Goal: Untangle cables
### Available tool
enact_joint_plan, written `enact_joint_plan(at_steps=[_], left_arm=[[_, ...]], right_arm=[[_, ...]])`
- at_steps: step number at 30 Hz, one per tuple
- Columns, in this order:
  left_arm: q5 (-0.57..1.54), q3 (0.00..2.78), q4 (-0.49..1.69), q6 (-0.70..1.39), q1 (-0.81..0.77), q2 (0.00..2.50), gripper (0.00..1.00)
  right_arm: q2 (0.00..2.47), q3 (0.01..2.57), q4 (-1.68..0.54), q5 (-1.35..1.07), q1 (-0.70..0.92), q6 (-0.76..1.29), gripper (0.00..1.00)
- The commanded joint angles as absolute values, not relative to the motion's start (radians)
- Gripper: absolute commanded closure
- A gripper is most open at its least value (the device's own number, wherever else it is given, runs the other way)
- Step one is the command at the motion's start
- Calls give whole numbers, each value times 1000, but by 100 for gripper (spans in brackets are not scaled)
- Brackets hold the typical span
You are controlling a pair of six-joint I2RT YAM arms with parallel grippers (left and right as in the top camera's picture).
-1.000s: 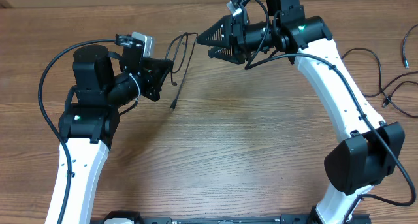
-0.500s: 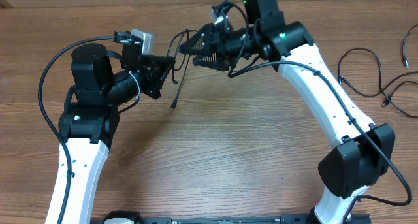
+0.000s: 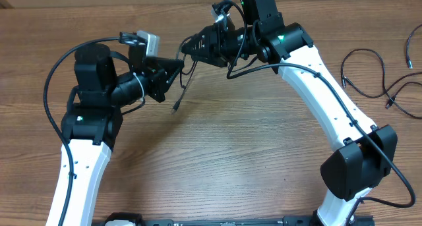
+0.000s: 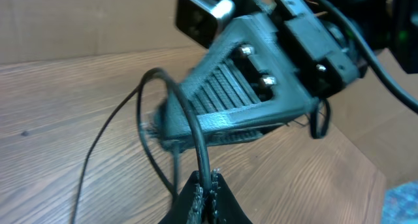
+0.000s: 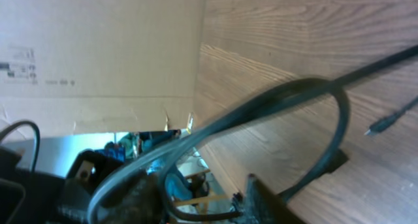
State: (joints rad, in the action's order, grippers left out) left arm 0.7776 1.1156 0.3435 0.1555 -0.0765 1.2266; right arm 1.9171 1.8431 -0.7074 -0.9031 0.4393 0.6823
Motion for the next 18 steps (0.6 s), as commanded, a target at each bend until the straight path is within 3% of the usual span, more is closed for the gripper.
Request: enact_joint_plan(at_steps=[1, 6, 18], left_arm=[[802, 1128, 337, 165, -96, 1215, 96], [802, 1128, 338, 165, -106, 1215, 96], [715, 1128, 352, 164, -106, 1215, 96]], right_arm=[[1893, 1858, -703, -890, 445, 681, 74], [1893, 1858, -704, -889, 445, 681, 95], [1893, 1858, -709, -907, 445, 681, 96]])
